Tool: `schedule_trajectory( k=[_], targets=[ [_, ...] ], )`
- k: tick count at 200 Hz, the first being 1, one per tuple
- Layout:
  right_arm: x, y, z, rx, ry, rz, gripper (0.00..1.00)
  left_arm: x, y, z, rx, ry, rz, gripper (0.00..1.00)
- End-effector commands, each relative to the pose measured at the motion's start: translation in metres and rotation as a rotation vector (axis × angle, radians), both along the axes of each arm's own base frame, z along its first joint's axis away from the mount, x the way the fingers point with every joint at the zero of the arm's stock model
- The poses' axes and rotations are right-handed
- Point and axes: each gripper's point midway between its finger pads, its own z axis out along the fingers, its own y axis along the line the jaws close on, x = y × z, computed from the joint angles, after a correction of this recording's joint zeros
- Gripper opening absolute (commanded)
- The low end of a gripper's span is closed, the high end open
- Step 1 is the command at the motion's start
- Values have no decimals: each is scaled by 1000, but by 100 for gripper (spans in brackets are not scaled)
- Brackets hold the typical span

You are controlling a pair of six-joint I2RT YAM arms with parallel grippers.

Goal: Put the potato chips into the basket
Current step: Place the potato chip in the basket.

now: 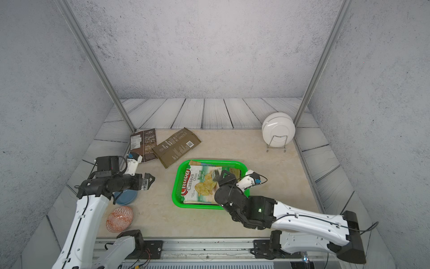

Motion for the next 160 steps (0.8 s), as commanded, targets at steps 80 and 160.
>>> schedule_trajectory(
  k=[80,160],
  targets=[
    [6,41,9,-745,-157,662,70,-3,-2,-2,-16,7,-10,98],
    [57,53,-89,-838,180,876,81,6,0,-1,6,-7,-29,98]
  ],
)
